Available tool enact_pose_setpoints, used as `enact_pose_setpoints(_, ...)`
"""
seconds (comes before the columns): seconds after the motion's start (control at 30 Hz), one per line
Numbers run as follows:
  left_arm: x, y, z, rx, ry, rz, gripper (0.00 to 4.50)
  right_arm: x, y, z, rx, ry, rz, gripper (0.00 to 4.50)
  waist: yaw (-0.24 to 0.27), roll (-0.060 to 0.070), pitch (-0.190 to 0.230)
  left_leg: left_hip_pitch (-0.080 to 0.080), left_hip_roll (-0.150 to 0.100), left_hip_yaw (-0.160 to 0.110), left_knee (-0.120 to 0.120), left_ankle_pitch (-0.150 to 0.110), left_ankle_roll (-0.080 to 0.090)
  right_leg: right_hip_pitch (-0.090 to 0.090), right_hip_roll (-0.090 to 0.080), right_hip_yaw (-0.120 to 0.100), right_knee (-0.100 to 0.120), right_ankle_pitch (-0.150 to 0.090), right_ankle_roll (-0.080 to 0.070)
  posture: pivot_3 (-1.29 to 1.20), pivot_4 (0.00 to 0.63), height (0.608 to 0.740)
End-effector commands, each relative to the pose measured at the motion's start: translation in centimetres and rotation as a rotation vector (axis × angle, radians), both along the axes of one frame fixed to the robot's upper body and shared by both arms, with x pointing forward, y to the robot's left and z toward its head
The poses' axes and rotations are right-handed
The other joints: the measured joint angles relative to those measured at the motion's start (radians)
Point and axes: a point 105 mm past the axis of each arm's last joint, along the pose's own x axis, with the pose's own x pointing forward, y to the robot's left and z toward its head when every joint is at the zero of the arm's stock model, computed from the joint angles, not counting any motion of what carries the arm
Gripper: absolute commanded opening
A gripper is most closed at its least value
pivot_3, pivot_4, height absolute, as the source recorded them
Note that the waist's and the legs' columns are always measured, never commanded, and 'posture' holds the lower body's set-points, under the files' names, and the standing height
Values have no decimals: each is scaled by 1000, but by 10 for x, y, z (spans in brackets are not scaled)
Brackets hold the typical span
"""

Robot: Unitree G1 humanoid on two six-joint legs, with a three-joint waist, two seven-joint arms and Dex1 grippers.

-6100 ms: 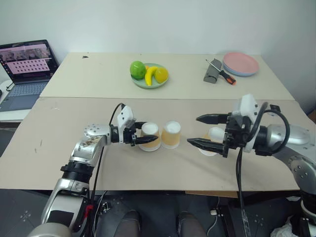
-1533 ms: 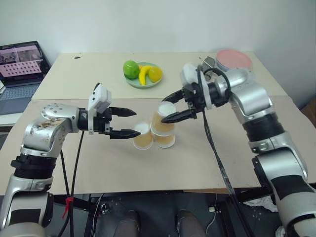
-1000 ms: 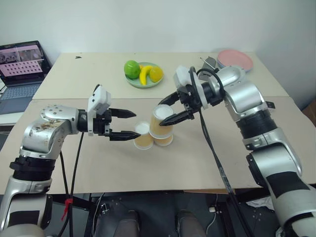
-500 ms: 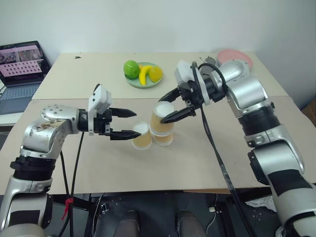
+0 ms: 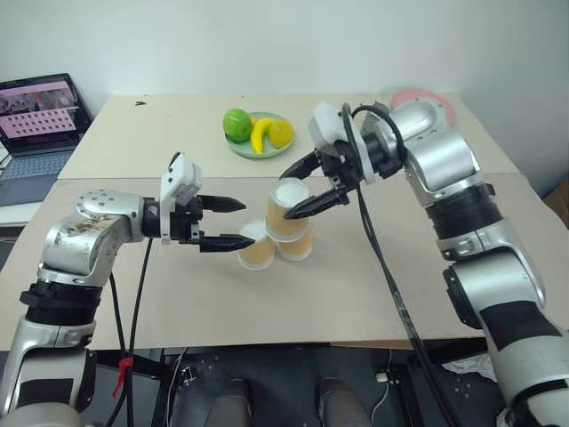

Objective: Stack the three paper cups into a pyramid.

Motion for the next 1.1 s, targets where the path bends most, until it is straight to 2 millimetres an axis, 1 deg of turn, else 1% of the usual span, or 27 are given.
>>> enact_pose_setpoints(0.03,-3,-3,14,-6,-43,-26,4500,-9,10,22,3,-80,80,2754,-1,0,0,0,0,0,0,0,0,0,0,0,0,0,0,0,150,740)
enact_pose_setpoints(0.17,-3,-3,14,-3,-39,-27,4500,-8,25,22,9,-86,112,2754,-7,0,0,0,0,0,-1,0,0,-1,0,0,1,0,0,0,150,740)
enact_pose_setpoints(0.37,-5,-1,15,1,-38,-20,4500,-4,39,16,9,-65,152,2754,-12,0,0,0,0,0,-1,0,0,-1,0,0,1,0,0,0,150,740)
enact_pose_setpoints(0.47,-6,0,15,0,-37,-12,4500,3,38,11,10,-47,147,2754,-13,0,0,0,0,0,-1,0,0,-1,0,0,1,0,0,0,150,740)
enact_pose_setpoints(0.57,-8,3,15,2,-34,0,4500,11,32,3,-4,-37,129,2754,-14,0,0,0,0,0,-1,0,-1,-1,0,0,1,0,0,0,150,740)
enact_pose_setpoints(0.73,-12,7,15,4,-29,18,4500,22,27,-3,-10,-18,91,2754,-21,1,0,0,0,0,-2,1,-1,-1,0,0,1,0,0,0,150,740)
enact_pose_setpoints(1.1,-13,8,14,5,-26,25,4500,22,29,-15,2,31,93,2754,-23,1,0,1,0,0,-3,1,-1,-1,0,0,3,0,0,0,150,740)
